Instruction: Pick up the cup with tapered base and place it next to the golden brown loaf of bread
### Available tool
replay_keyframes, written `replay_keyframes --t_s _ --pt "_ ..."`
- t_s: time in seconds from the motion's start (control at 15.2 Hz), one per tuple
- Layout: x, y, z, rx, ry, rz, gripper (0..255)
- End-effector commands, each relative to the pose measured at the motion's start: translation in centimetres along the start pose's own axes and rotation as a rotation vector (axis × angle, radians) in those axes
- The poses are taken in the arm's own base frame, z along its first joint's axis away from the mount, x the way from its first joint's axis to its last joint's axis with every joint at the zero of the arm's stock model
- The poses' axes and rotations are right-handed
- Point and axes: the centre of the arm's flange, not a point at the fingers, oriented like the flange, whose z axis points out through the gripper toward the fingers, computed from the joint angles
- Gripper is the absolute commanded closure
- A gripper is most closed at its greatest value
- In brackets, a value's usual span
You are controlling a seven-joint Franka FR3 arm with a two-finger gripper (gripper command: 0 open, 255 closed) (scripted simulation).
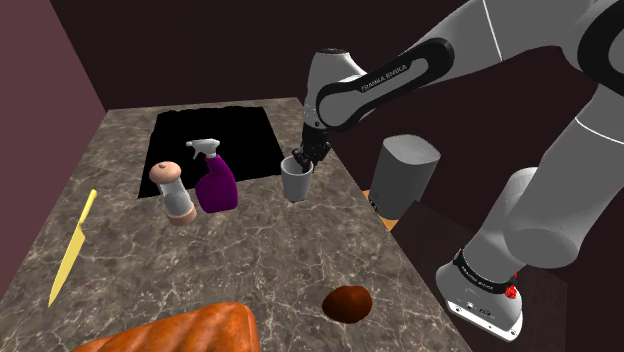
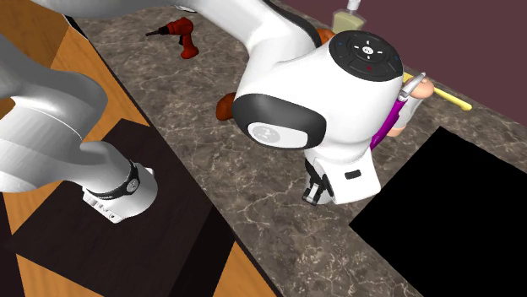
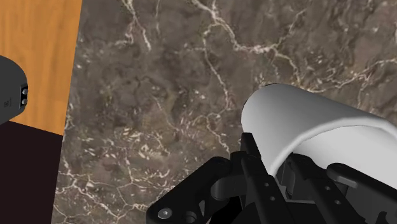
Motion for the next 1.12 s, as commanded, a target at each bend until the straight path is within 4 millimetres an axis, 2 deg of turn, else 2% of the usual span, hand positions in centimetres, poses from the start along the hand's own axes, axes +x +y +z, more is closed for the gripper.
replay_keyframes --t_s 0.0,0.07,1.06 --pt "0.0 0.0 0.0 0.0 0.0 0.0 255" --pt "0.0 0.0 0.0 0.0 0.0 0.0 255" --pt "0.3 -0.7 -7.9 0.0 0.0 0.0 255"
